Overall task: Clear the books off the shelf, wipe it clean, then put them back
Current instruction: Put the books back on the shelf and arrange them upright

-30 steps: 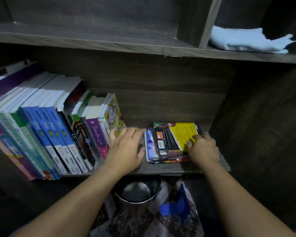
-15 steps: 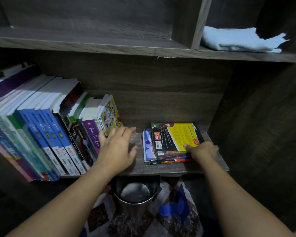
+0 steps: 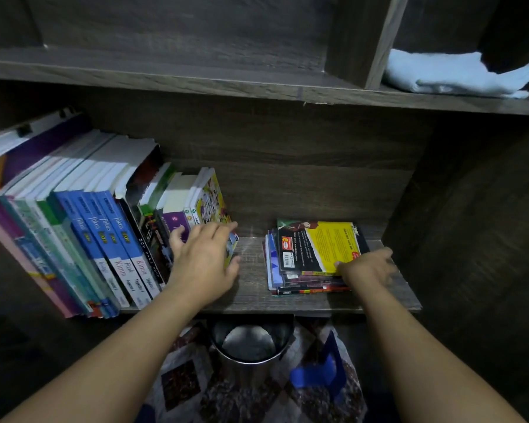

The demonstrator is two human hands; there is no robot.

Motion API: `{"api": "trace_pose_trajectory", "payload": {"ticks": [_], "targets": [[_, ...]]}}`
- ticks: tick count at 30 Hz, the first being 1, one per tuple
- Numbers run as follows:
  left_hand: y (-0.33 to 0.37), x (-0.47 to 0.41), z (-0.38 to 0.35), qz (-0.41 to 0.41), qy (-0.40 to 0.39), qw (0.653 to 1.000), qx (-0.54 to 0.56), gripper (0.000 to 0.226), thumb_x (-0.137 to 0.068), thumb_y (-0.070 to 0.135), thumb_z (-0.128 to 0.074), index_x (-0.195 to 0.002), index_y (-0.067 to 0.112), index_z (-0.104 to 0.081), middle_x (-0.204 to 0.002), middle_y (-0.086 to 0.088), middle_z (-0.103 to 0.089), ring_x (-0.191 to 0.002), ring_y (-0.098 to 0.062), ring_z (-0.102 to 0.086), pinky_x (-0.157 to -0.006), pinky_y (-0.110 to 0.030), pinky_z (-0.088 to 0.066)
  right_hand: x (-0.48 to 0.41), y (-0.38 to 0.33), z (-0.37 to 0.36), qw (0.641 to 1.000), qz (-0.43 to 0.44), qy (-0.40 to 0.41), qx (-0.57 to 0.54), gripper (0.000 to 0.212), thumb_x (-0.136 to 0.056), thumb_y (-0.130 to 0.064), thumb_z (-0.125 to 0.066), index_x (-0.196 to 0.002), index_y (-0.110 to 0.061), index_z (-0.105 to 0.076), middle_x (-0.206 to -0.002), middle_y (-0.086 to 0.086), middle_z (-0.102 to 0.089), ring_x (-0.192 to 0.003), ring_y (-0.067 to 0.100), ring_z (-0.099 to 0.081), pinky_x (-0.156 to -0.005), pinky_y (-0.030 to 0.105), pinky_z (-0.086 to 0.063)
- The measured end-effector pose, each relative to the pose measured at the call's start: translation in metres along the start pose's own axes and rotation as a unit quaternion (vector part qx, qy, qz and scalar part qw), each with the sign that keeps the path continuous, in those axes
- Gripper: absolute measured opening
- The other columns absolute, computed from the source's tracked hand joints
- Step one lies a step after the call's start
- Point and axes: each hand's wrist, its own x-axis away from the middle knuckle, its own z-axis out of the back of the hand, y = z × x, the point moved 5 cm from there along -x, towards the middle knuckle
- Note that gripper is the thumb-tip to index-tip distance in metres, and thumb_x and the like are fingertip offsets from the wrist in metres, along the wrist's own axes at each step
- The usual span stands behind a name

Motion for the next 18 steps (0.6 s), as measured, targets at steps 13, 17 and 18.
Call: {"api": "trace_pose_trajectory", "payload": {"ticks": [13,17,18], "targets": [[-0.003,-0.003,0.019,-0.013,0.054,0.998,0.021,0.058,-0.084,0.036,-0.064,-0.138,0.025,-0.047,-0.133,0.008,-0.051,-0.127,-0.015,-0.041,-0.108,-0.046,-0.011,-0.001,0.000,0.004,0.976,-0.025,-0.039,-0.213,0.084,-0.069,-0.010,-0.084,-0.136,-0.008,-0.033,-0.132,0.020,-0.050,-0.113,0.037,-0.055,-0.094,0.045,-0.050],[-0.008,-0.004,0.037,-0.025,0.101,0.994,0.021,0.055,-0.081,0.032,-0.069,-0.132,0.020,-0.054,-0.126,0.005,-0.056,-0.122,-0.018,-0.044,-0.104,-0.046,-0.017,0.006,-0.013,-0.008,0.942,0.002,-0.040,-0.334,0.055,-0.065,-0.020,-0.081,-0.113,-0.012,-0.057,-0.104,0.011,-0.065,-0.087,0.026,-0.063,-0.082,0.038,-0.054],[-0.010,-0.005,0.042,-0.026,0.110,0.993,0.016,0.055,-0.080,0.032,-0.069,-0.132,0.020,-0.054,-0.126,0.004,-0.057,-0.123,-0.019,-0.044,-0.103,-0.046,-0.018,0.010,-0.017,-0.014,0.936,0.008,-0.062,-0.346,0.046,-0.065,-0.023,-0.078,-0.106,-0.014,-0.058,-0.097,0.009,-0.065,-0.080,0.024,-0.061,-0.076,0.035,-0.053]]}}
